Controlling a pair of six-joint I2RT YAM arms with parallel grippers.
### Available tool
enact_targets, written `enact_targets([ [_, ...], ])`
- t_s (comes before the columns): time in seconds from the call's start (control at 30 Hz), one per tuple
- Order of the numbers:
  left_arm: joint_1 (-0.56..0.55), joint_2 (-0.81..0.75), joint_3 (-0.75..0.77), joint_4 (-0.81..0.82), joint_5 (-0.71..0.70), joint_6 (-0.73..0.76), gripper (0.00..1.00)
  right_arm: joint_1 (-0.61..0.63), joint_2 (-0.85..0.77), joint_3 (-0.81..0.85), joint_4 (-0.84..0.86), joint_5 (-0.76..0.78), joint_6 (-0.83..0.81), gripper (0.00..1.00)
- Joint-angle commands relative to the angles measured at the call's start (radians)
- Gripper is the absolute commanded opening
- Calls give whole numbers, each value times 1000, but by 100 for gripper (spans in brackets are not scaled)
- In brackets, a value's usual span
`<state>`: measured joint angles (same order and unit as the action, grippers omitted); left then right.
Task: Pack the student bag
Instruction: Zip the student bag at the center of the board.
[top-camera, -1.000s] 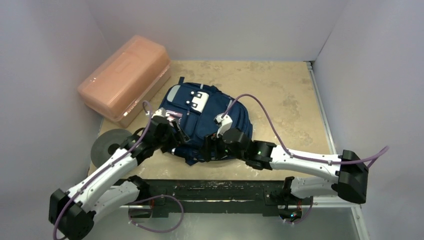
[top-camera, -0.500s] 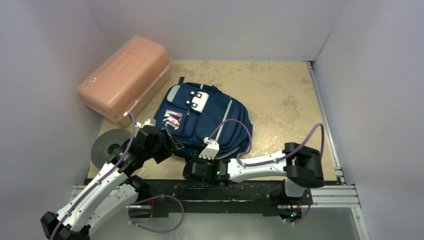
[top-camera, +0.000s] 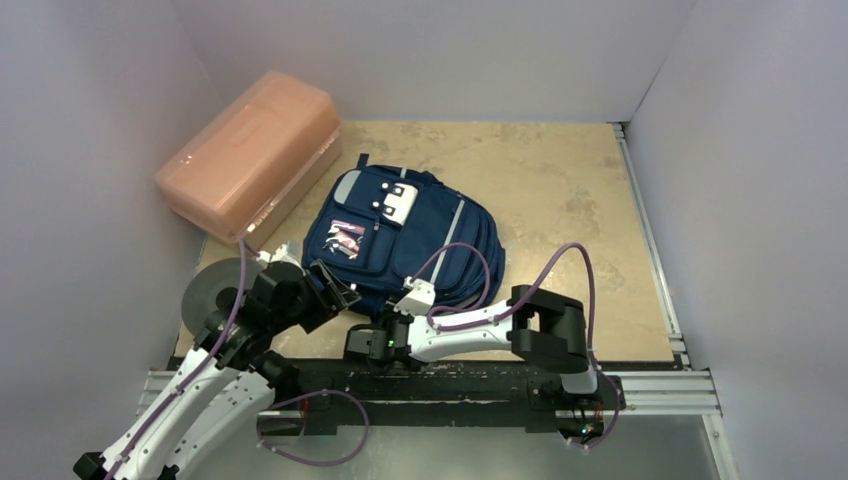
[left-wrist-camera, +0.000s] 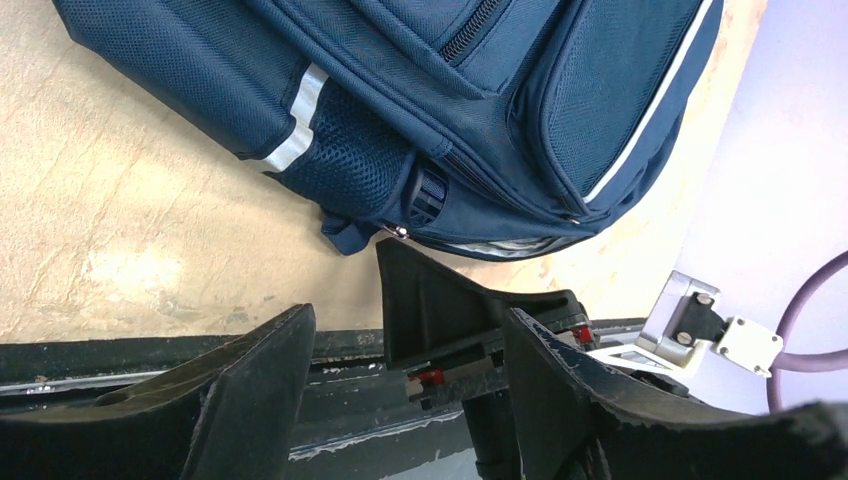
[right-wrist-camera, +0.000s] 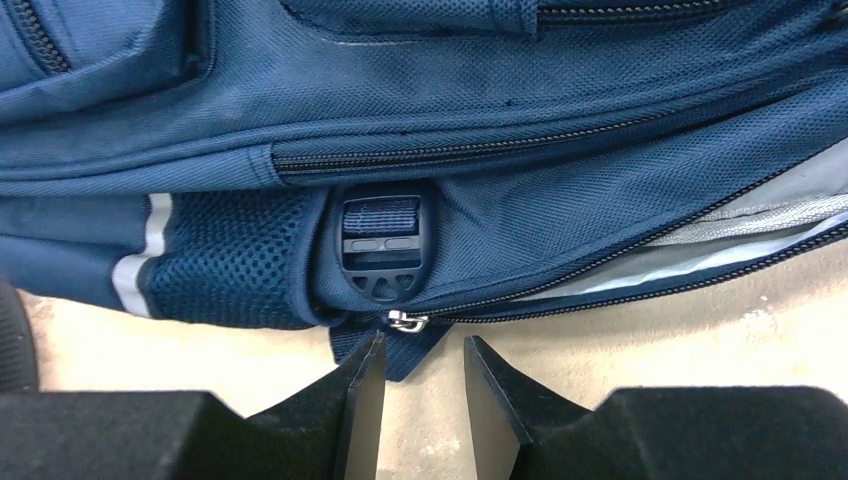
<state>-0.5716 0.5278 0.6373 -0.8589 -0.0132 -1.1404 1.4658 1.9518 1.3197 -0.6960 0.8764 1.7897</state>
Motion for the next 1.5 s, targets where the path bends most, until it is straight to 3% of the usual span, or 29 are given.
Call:
enact_targets([
  [0.0, 4, -22, 45, -21, -2, 22, 67, -2, 14, 51, -73, 95, 39, 38],
  [0.37, 4, -39, 42, -33, -8, 41, 66, -25, 68, 115, -60, 124, -31, 45],
  [0.47, 4, -39, 41, -32, -7, 43, 66, -34, 88, 123, -63, 128, -29, 43],
  [0.67, 5, -34, 38, -26, -15, 45, 65, -42, 126, 147, -69, 150, -45, 29],
  [1.0, 4, -28, 19, -22, -45, 58, 65, -59, 180, 152, -52, 163, -64, 36],
  [1.1, 5, -24, 10, -21, -59, 63, 65, -64, 179, 151, -45, 163, -75, 27],
  [1.2, 5, -15, -1, -15, -64, 65, 65, -63, 156, 149, -44, 155, -87, 0],
  [1.37, 4, 11, -19, 7, -48, 48, 69, -64, -11, 55, 72, 68, -135, 0],
  [1.47, 6, 37, -30, 26, -28, 7, 83, -73, -102, -57, 208, -25, -163, 0],
])
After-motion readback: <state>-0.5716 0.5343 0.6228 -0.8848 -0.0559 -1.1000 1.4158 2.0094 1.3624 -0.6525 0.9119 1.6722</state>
